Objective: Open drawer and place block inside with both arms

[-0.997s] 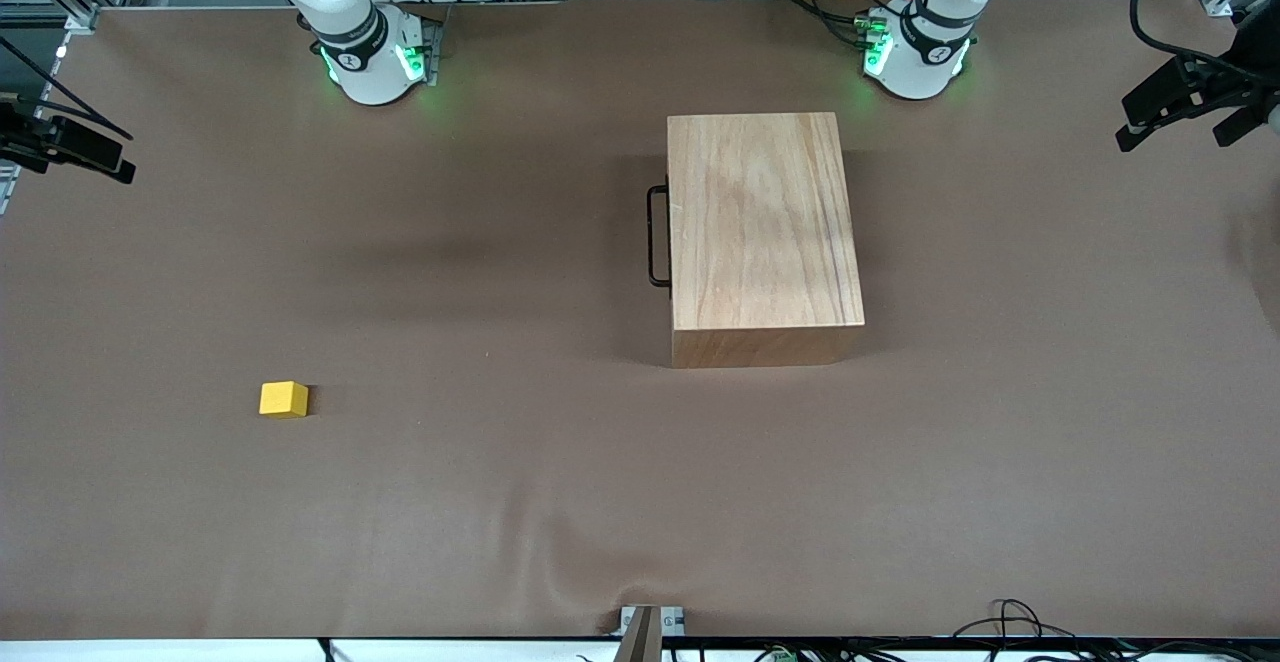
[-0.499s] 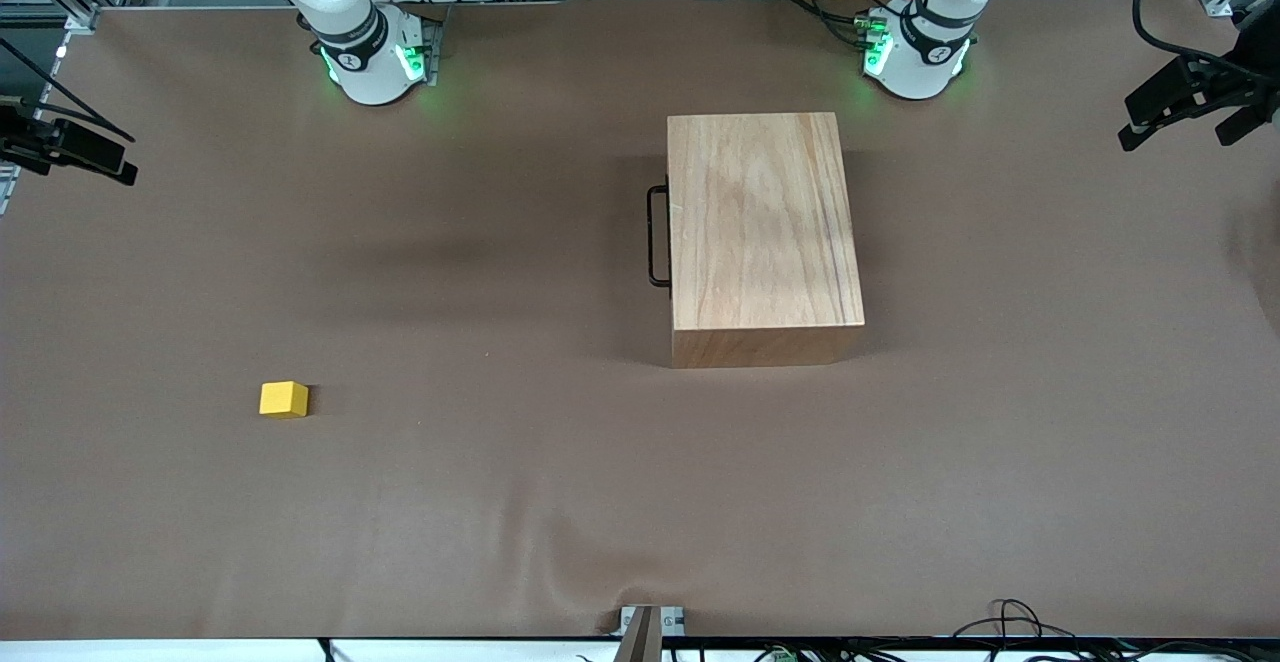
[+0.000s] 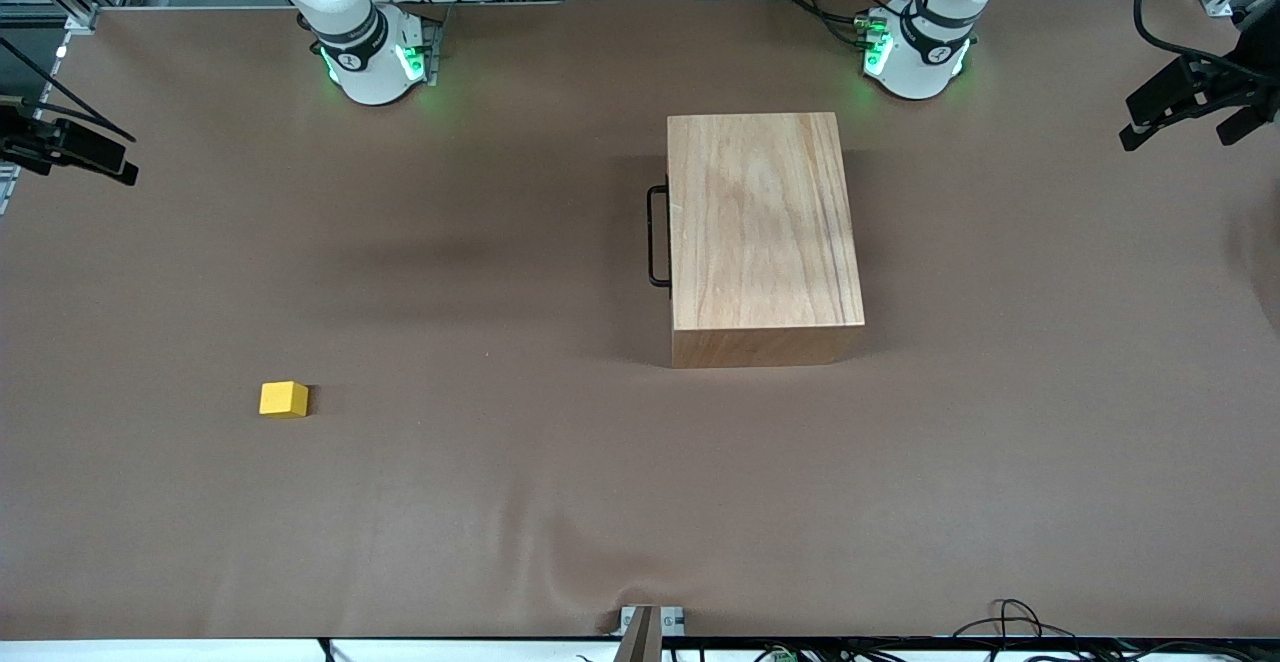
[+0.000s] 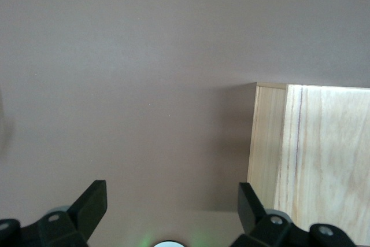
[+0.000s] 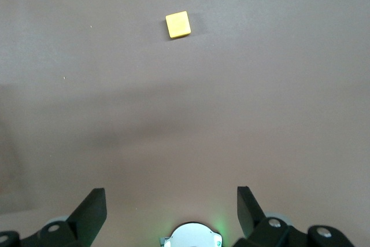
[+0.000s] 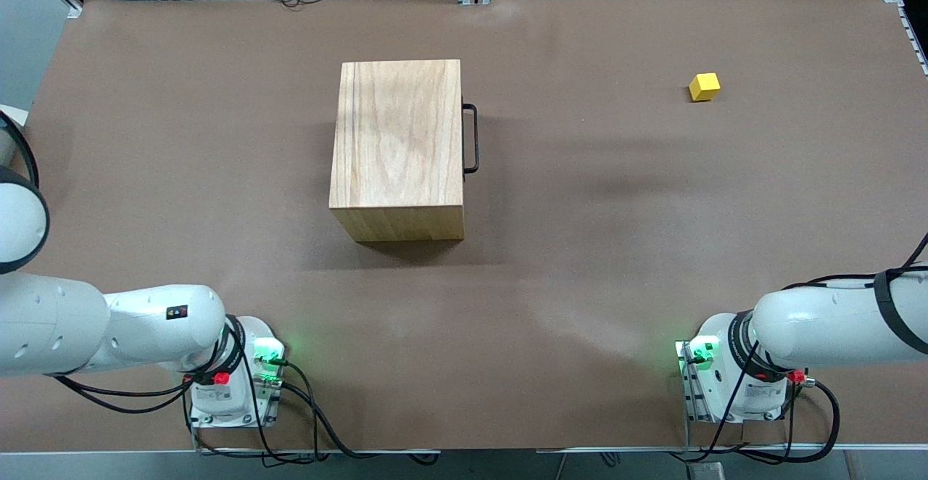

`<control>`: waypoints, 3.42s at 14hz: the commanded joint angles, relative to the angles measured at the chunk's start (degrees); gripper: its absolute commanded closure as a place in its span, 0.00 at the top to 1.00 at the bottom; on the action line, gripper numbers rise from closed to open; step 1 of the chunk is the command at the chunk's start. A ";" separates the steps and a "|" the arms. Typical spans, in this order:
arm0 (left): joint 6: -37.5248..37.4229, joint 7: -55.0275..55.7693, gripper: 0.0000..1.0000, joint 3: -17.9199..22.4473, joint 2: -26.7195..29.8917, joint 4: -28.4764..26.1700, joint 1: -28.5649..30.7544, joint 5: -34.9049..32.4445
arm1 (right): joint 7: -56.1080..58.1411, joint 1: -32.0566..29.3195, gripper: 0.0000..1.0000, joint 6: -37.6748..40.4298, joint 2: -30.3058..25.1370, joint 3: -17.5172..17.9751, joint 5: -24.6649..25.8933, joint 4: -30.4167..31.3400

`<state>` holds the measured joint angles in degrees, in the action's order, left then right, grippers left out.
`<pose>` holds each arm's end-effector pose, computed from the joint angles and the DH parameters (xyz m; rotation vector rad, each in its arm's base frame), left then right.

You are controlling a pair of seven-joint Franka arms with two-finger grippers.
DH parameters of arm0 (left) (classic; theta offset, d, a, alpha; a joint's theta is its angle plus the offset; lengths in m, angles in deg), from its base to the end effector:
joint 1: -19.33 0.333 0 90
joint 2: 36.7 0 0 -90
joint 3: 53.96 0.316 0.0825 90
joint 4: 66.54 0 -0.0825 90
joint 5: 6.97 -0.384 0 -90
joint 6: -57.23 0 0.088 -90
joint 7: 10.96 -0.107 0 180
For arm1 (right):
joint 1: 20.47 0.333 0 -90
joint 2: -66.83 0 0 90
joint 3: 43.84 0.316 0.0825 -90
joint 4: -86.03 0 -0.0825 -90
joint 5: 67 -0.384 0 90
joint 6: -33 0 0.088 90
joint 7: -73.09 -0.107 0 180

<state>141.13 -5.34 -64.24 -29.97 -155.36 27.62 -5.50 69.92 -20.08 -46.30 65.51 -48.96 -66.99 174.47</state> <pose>0.5053 -0.0273 0.6858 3.1333 0.0958 0.0460 0.5254 -0.0441 0.6345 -3.1231 0.2154 0.2141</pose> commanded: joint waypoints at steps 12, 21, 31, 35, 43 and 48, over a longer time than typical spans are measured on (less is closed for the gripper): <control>-1.20 -0.78 1.00 -0.79 -1.02 0.85 -0.03 -1.12 | 0.18 -0.05 1.00 -2.53 -0.36 0.29 -0.01 0.24; -1.20 -0.87 1.00 -0.97 -1.02 0.59 -0.03 -1.21 | 0.18 -0.13 1.00 -3.58 0.17 0.29 -0.01 0.24; -1.20 -1.05 1.00 -0.71 -1.02 0.85 0.24 -1.12 | 0.09 -0.66 1.00 -4.11 0.70 0.11 0.17 -0.64; -1.20 -1.13 1.00 -0.44 -1.02 0.85 0.24 -1.12 | 0.09 0.04 1.00 -5.34 1.40 0.29 0.34 -0.99; -1.20 -1.05 1.00 -0.44 -1.10 0.85 0.24 -1.12 | 0.09 1.27 1.00 -6.31 2.54 0.37 0.34 -1.08; -1.20 -1.05 1.00 -0.53 -1.37 0.85 -0.03 -1.12 | 0.01 1.27 1.00 -6.40 2.63 0.37 0.43 -1.08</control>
<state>140.82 -5.37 -64.52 -30.94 -155.41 27.57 -5.50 69.94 -19.10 -52.78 67.68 -48.45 -66.99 174.36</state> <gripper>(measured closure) 0.000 0.000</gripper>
